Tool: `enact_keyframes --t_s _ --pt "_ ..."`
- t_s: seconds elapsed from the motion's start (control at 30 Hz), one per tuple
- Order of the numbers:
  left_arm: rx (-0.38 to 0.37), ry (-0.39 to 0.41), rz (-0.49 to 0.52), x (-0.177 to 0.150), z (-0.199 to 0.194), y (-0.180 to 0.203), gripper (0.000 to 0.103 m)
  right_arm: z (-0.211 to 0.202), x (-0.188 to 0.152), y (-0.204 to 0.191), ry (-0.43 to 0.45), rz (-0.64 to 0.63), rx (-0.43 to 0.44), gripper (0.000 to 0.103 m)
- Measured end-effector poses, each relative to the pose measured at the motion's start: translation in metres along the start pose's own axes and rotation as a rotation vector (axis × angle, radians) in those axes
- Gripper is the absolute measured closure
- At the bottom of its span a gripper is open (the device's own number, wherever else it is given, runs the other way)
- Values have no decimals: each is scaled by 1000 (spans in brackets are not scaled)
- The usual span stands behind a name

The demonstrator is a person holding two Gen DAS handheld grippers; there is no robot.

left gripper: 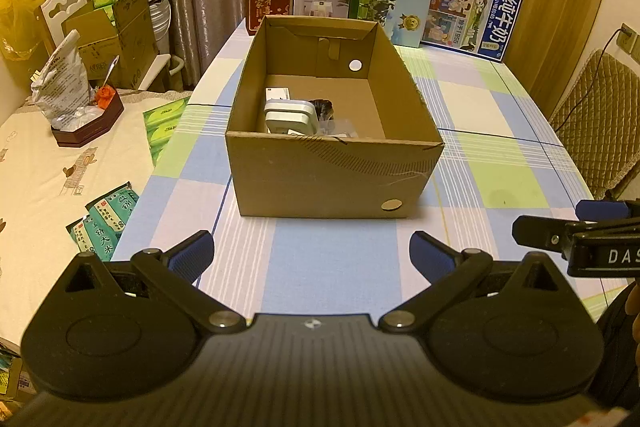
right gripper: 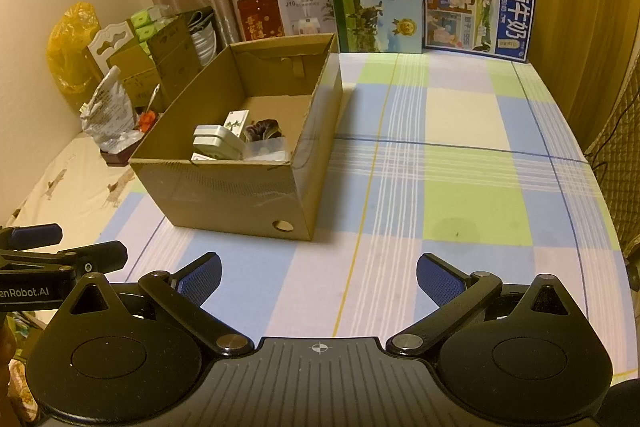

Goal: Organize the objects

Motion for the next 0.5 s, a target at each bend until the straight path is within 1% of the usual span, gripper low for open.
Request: enact_keyframes --t_s 0.33,0.5 --pt "-2 0 -3 0 0 1 1 1 0 0 -1 0 0 2" --pt "-8 7 -27 1 2 0 1 2 -1 0 1 2 -1 2"
Point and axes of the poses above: each gripper's, at about its wrist camera, not at the fingertips, and z roughly the way its jaws point, y to its right, x to its top, the point moved 10 cm from there along z, roughly the way its jaws point, and after that the axes turned 12 degrees about -z, right-handed, at the moved point
